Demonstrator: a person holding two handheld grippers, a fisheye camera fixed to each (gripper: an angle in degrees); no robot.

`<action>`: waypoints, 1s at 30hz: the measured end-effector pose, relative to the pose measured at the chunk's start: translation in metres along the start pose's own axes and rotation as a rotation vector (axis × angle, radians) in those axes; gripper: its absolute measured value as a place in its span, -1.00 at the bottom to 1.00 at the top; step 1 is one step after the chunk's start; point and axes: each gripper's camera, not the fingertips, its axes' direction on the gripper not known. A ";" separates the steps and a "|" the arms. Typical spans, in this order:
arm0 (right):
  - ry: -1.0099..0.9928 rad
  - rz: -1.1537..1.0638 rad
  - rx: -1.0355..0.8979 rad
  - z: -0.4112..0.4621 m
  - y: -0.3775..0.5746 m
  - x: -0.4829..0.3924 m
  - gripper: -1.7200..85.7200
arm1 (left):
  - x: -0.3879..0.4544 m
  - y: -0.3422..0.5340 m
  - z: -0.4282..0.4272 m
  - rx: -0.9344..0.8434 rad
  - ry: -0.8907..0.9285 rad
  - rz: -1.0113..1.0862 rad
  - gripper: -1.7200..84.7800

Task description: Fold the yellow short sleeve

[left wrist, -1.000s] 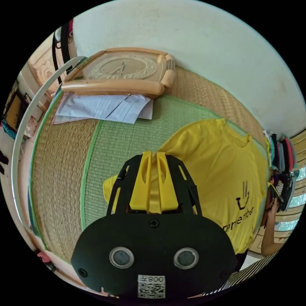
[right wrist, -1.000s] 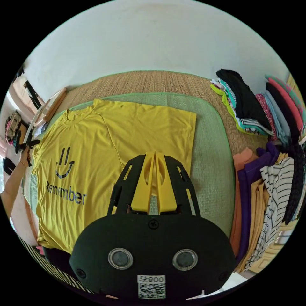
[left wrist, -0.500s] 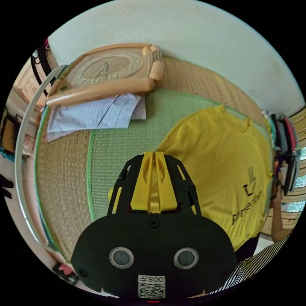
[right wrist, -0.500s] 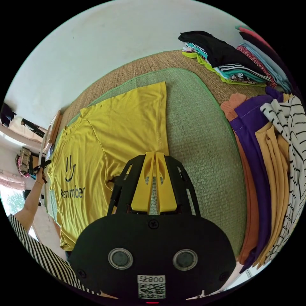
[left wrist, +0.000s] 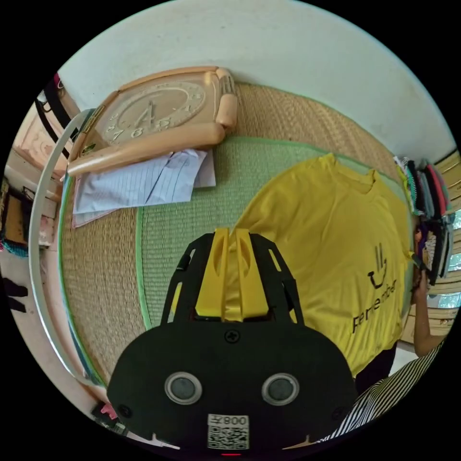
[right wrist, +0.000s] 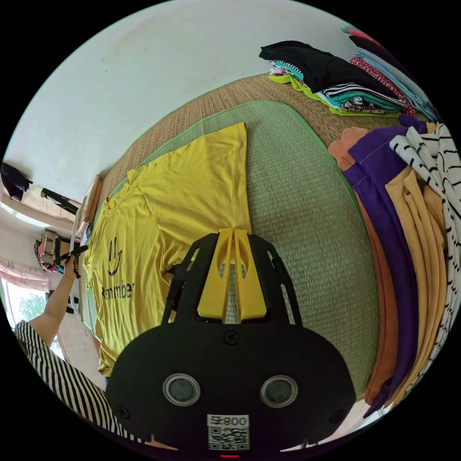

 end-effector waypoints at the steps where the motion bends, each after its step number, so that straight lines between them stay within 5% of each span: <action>1: -0.001 -0.003 0.000 0.000 0.001 0.001 -0.96 | 0.002 -0.001 0.003 -0.025 -0.032 0.011 -0.95; 10: 0.033 -0.036 -0.003 0.002 0.004 -0.003 -0.96 | -0.011 -0.021 -0.030 0.089 -0.170 -0.049 -0.95; 15: 0.026 -0.034 0.006 0.003 0.006 -0.003 -0.96 | -0.016 -0.020 -0.020 0.008 0.086 -0.011 -0.90; 30: 0.117 -0.062 -0.010 -0.001 0.004 -0.020 -0.96 | 0.001 -0.022 -0.036 0.076 -0.196 -0.004 -0.96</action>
